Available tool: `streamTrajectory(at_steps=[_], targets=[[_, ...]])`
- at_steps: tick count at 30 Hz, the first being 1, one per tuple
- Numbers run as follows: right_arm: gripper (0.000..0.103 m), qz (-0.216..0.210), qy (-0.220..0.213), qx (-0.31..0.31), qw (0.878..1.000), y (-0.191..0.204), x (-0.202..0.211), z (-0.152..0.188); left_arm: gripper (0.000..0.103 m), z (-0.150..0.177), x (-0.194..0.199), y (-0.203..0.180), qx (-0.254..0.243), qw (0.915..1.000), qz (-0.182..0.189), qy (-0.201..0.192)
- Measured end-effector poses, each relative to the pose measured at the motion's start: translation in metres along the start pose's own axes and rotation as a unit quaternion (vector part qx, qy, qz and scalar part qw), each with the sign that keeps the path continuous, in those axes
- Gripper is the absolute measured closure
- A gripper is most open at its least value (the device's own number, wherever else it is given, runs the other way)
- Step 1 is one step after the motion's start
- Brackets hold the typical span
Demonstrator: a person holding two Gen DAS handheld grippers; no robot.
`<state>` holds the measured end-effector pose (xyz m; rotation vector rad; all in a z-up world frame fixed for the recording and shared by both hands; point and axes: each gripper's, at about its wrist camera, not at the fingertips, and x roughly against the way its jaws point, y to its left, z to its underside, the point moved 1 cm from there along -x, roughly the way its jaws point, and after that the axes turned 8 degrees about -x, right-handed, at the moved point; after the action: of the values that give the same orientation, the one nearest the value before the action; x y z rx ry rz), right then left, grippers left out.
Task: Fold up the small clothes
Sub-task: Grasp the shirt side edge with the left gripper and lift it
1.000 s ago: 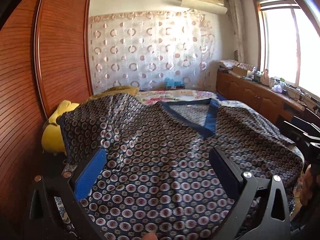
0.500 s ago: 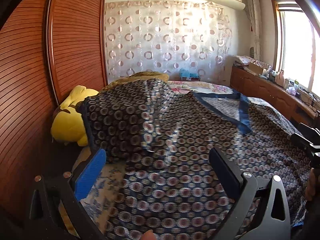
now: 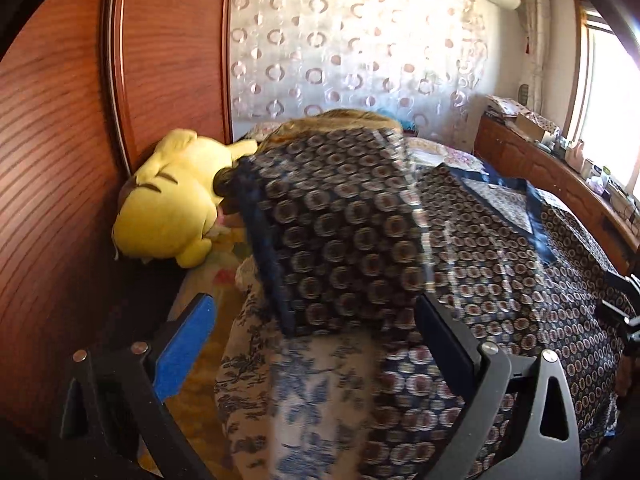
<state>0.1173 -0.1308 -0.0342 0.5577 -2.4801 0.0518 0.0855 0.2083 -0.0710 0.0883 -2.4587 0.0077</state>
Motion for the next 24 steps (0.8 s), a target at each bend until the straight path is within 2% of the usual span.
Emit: streamTrajectory(at_steps=[2, 6, 14, 18, 19, 24], targets=[[0.000, 0.001, 0.006, 0.005, 1.000, 0.001, -0.003, -0.001, 0.005, 0.000, -0.009, 0.007, 0.008, 0.9999, 0.002, 0.014], [0.000, -0.002, 0.016, 0.006, 1.000, 0.002, -0.008, -0.003, 0.022, 0.000, -0.031, 0.008, 0.013, 0.9988, 0.022, 0.041], [0.000, 0.003, 0.010, 0.009, 1.000, 0.008, -0.015, -0.003, 0.026, -0.002, -0.060, 0.014, 0.020, 0.9970, 0.033, 0.068], [0.000, 0.001, 0.010, 0.008, 1.000, 0.009, -0.016, -0.001, 0.048, -0.001, -0.066, 0.016, 0.024, 0.9953, 0.048, 0.081], [0.000, 0.001, 0.010, 0.007, 1.000, 0.009, -0.016, -0.001, 0.050, 0.000, -0.067, 0.017, 0.025, 0.9951, 0.046, 0.083], [0.000, -0.001, 0.011, 0.001, 1.000, 0.006, -0.016, -0.001, 0.080, -0.001, -0.065, 0.013, 0.012, 0.9958, 0.043, 0.079]])
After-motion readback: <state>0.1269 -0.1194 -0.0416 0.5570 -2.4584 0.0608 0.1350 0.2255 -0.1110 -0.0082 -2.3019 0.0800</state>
